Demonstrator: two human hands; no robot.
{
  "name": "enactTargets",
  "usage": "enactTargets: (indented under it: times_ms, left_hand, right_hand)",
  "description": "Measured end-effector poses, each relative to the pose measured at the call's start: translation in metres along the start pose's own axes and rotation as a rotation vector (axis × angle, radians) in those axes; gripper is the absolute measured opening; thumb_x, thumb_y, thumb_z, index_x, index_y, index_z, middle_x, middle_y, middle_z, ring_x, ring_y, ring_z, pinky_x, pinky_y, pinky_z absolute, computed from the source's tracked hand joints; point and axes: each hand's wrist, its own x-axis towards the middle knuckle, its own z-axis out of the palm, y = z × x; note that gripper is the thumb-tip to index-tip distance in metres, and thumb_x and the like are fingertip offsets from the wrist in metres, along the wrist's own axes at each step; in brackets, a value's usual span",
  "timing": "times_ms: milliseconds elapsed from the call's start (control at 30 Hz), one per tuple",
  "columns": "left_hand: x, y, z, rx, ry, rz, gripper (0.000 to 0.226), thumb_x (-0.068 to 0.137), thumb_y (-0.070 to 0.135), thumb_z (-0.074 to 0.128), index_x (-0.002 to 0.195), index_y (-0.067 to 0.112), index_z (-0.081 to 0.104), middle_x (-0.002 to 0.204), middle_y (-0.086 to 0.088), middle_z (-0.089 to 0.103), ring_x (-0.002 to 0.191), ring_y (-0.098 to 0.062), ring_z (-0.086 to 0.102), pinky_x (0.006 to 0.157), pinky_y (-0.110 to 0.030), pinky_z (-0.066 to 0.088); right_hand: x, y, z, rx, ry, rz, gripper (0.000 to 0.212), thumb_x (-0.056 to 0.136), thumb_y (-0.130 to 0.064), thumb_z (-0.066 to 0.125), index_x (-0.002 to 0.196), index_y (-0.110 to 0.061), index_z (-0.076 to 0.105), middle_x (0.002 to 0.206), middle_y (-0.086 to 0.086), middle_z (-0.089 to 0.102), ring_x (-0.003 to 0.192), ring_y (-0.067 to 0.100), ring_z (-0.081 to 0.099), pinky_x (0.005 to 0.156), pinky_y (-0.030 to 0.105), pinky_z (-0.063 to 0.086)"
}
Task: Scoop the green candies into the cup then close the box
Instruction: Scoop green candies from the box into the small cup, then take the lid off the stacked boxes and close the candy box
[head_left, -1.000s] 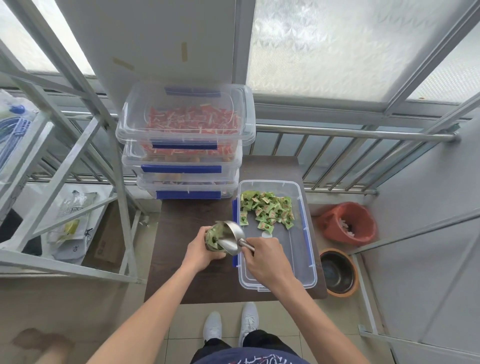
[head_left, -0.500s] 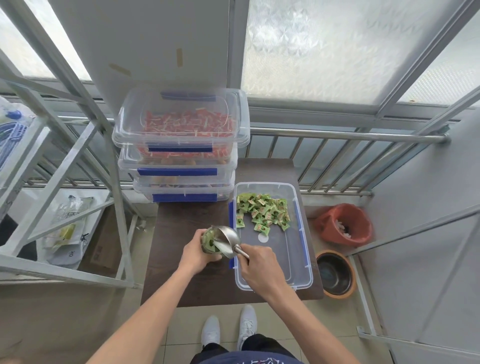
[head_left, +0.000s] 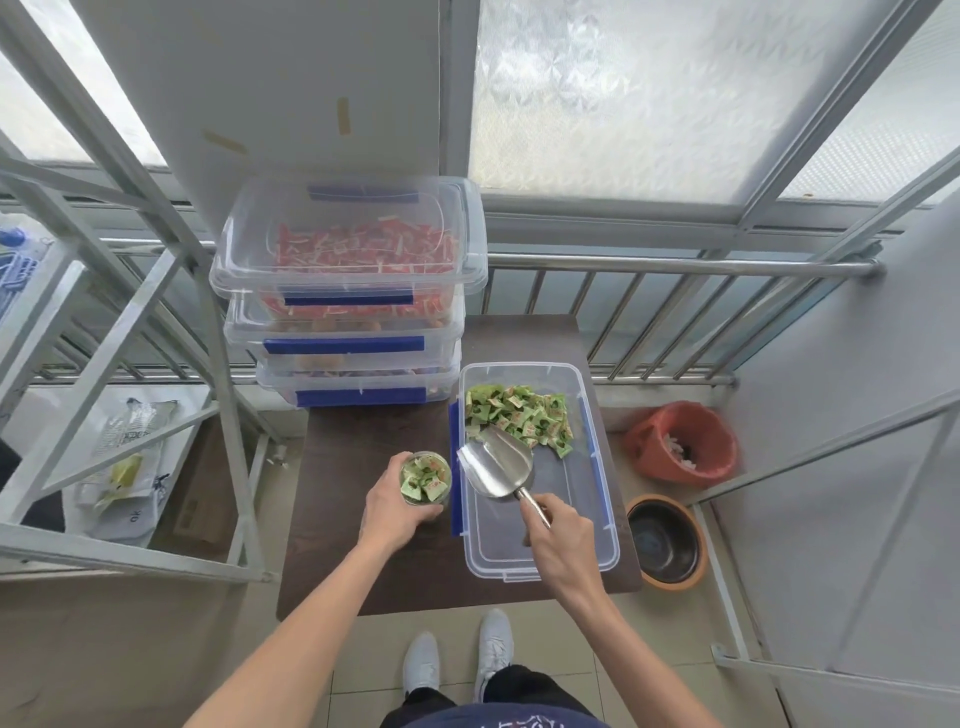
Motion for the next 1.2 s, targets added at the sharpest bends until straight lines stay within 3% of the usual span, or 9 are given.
enactTargets:
  times_ms: [67, 200, 300, 400, 667, 867, 1200]
  left_hand:
    - [0.0, 0.001, 0.0, 0.005, -0.001, -0.001, 0.088, 0.066, 0.023, 0.094, 0.14, 0.032, 0.046, 0.13, 0.0, 0.064, 0.12, -0.024, 0.06, 0.104, -0.041, 0.049]
    - [0.0, 0.0, -0.001, 0.008, 0.002, -0.011, 0.086, 0.066, 0.023, 0.094, 0.138, 0.034, 0.047, 0.129, 0.0, 0.065, 0.119, -0.024, 0.06, 0.102, -0.039, 0.048]
    - [0.001, -0.001, -0.003, 0.002, 0.011, -0.038, 0.087, 0.065, 0.023, 0.095, 0.137, 0.035, 0.048, 0.127, -0.001, 0.066, 0.118, -0.024, 0.061, 0.101, -0.039, 0.048]
    - [0.003, -0.003, -0.007, 0.006, 0.018, -0.059, 0.089, 0.063, 0.023, 0.096, 0.136, 0.036, 0.048, 0.126, -0.002, 0.066, 0.117, -0.025, 0.061, 0.101, -0.039, 0.048]
    - [0.002, -0.007, -0.013, 0.03, 0.039, -0.084, 0.09, 0.064, 0.021, 0.096, 0.139, 0.032, 0.048, 0.127, -0.002, 0.066, 0.12, -0.026, 0.06, 0.103, -0.041, 0.047]
    - [-0.002, -0.009, -0.012, 0.028, 0.084, -0.126, 0.089, 0.066, 0.019, 0.095, 0.14, 0.031, 0.048, 0.129, -0.003, 0.066, 0.122, -0.027, 0.06, 0.104, -0.041, 0.047]
    - [0.005, -0.016, -0.04, 0.064, 0.143, -0.235, 0.094, 0.064, 0.018, 0.096, 0.144, 0.025, 0.047, 0.134, -0.005, 0.064, 0.126, -0.029, 0.058, 0.105, -0.042, 0.045]
  right_hand:
    - [0.0, 0.013, -0.002, -0.016, -0.014, 0.096, 0.032, 0.105, -0.04, 0.05, 0.089, -0.018, 0.066, 0.07, 0.001, 0.069, 0.061, 0.013, 0.062, 0.055, 0.026, 0.046]
    - [0.014, 0.04, 0.0, -0.153, -0.064, 0.29, 0.043, 0.106, -0.045, 0.037, 0.093, -0.009, 0.059, 0.095, 0.011, 0.07, 0.082, 0.025, 0.062, 0.075, 0.042, 0.049]
    - [0.029, 0.047, 0.004, -0.285, -0.094, 0.335, 0.048, 0.109, -0.041, 0.032, 0.116, -0.001, 0.057, 0.121, 0.021, 0.065, 0.105, 0.038, 0.06, 0.081, 0.041, 0.041]
    - [0.043, 0.047, 0.008, -0.373, -0.109, 0.366, 0.05, 0.109, -0.04, 0.03, 0.129, 0.0, 0.051, 0.131, 0.022, 0.062, 0.121, 0.041, 0.059, 0.089, 0.043, 0.044]
    - [0.064, 0.071, 0.024, -0.42, -0.249, 0.436, 0.036, 0.107, -0.026, 0.033, 0.132, -0.001, 0.041, 0.136, 0.022, 0.06, 0.124, 0.041, 0.059, 0.096, 0.046, 0.046]
    - [0.076, 0.082, 0.024, -0.455, -0.341, 0.461, 0.04, 0.107, -0.026, 0.036, 0.139, -0.002, 0.04, 0.141, 0.021, 0.056, 0.129, 0.039, 0.056, 0.098, 0.045, 0.045]
    - [0.093, 0.082, 0.013, -0.624, -0.406, 0.468, 0.036, 0.1, -0.014, 0.04, 0.133, -0.011, 0.056, 0.139, 0.011, 0.058, 0.124, 0.031, 0.059, 0.097, 0.039, 0.05]
